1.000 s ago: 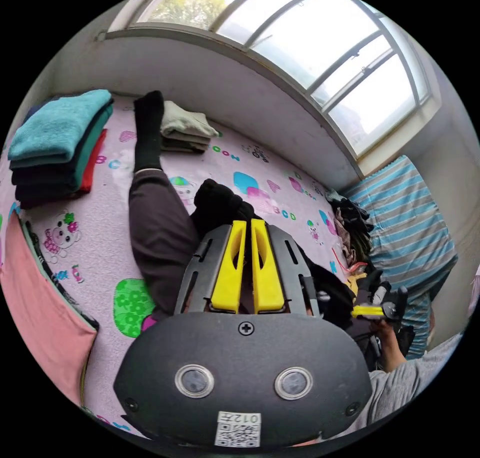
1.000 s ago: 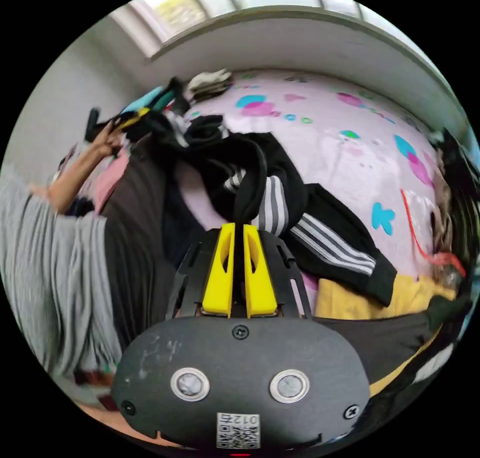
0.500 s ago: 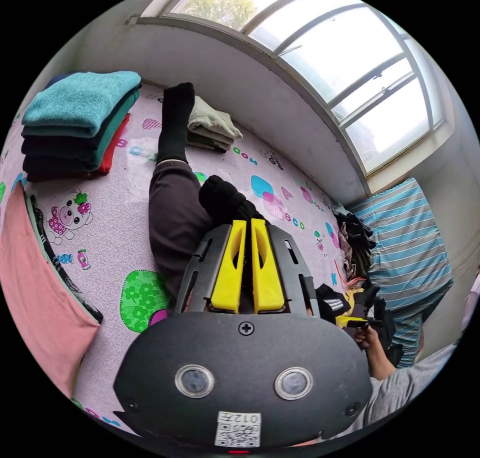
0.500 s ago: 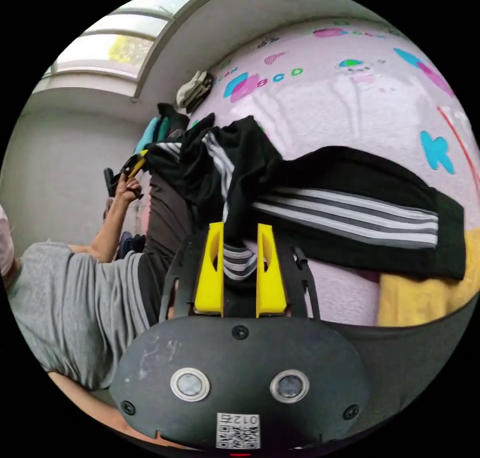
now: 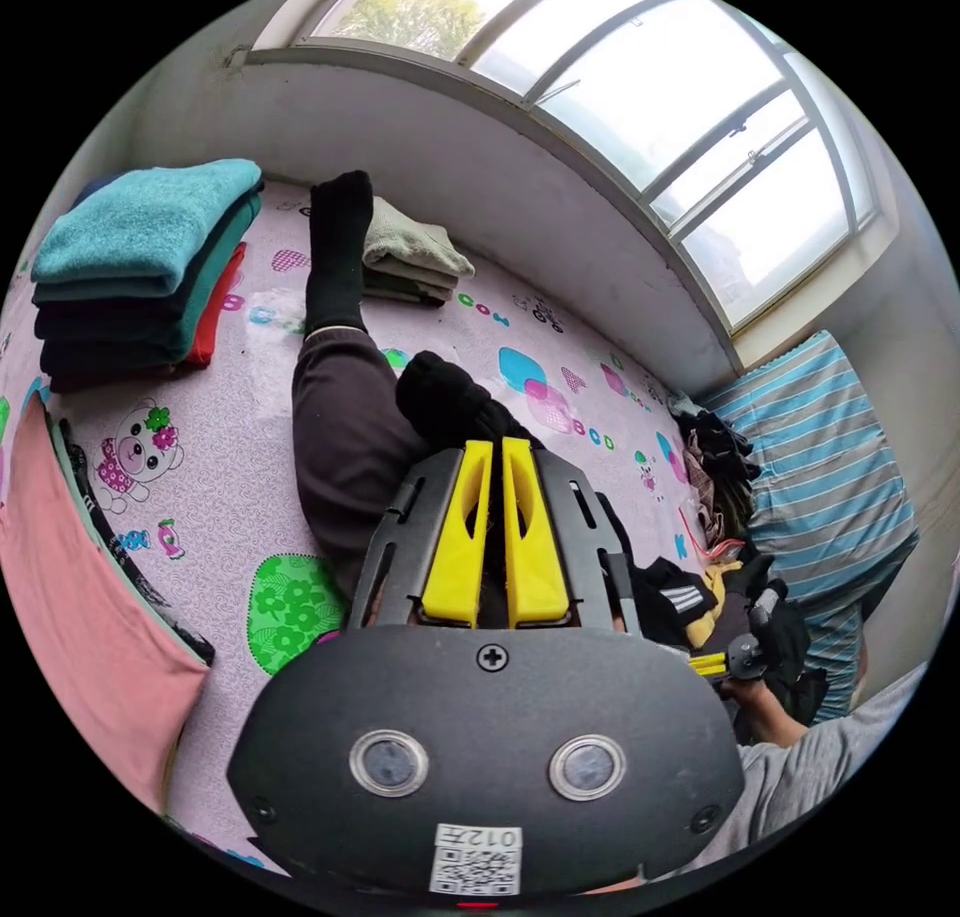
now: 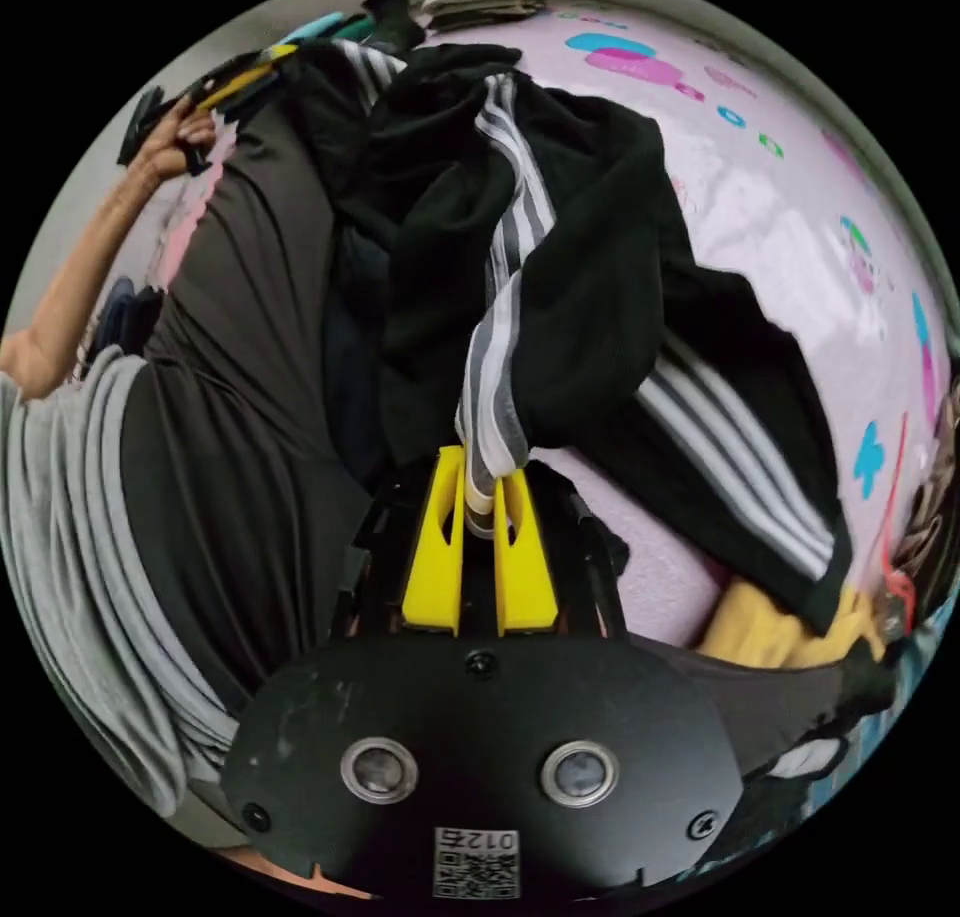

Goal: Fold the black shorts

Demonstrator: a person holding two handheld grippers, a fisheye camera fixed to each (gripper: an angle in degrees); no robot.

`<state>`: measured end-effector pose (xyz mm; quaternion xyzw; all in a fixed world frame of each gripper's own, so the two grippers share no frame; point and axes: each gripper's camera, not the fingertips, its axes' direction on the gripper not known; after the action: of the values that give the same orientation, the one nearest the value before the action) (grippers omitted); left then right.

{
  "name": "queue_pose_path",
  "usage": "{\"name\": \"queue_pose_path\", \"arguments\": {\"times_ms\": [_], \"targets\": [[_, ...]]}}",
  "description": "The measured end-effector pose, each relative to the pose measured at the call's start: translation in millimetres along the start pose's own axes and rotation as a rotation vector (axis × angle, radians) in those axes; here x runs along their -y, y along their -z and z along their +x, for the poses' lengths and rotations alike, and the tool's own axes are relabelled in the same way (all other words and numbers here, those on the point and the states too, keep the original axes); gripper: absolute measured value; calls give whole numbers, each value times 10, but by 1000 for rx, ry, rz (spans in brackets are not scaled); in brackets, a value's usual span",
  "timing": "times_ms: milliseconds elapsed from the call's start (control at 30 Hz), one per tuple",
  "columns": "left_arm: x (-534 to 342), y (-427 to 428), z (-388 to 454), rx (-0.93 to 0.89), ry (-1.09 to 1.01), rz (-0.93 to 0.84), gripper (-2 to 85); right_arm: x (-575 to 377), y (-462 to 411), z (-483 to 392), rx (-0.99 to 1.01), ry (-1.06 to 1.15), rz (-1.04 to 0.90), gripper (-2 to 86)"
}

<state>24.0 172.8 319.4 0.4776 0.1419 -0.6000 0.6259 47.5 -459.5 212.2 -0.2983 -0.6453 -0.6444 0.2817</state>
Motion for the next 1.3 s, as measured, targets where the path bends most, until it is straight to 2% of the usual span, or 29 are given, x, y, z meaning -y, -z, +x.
{"name": "queue_pose_path", "arguments": {"times_ms": [133,233,333,400,467,533,700,867,933,1100,1133,1233,1300], "targets": [[31,21,-36,2,8,-3,0,87,751,363,57,31,141,38],[69,43,10,12,-10,-11,0,245,1546,966,34,-22,278,39],[114,66,102,45,-37,-28,0,413,2241,1621,-52,-170,448,46],[139,84,165,58,-44,-43,0,314,2664,2130,-96,-447,637,45],[177,125,259,68,-62,-64,1,138,2801,2358,-52,-575,720,53],[231,159,310,60,-67,-84,1,-89,2796,2446,47,-607,771,58],[363,196,376,54,-113,-110,1,-1034,2057,2498,256,-704,651,72],[473,156,173,-55,-44,-96,1,-1850,1412,2372,334,-903,564,77],[526,136,138,-74,-26,-92,1,-1914,1331,2297,290,-927,539,80],[657,137,221,-89,-42,-91,1,-1540,1448,2112,-171,-866,353,104],[681,144,233,-96,-43,-91,1,-1508,1456,2108,-214,-867,334,106],[738,157,208,-121,-24,-95,1,-1378,1376,2188,-207,-851,222,112],[789,155,176,-140,-11,-92,1,-1388,1473,2212,-211,-838,279,98]]}}
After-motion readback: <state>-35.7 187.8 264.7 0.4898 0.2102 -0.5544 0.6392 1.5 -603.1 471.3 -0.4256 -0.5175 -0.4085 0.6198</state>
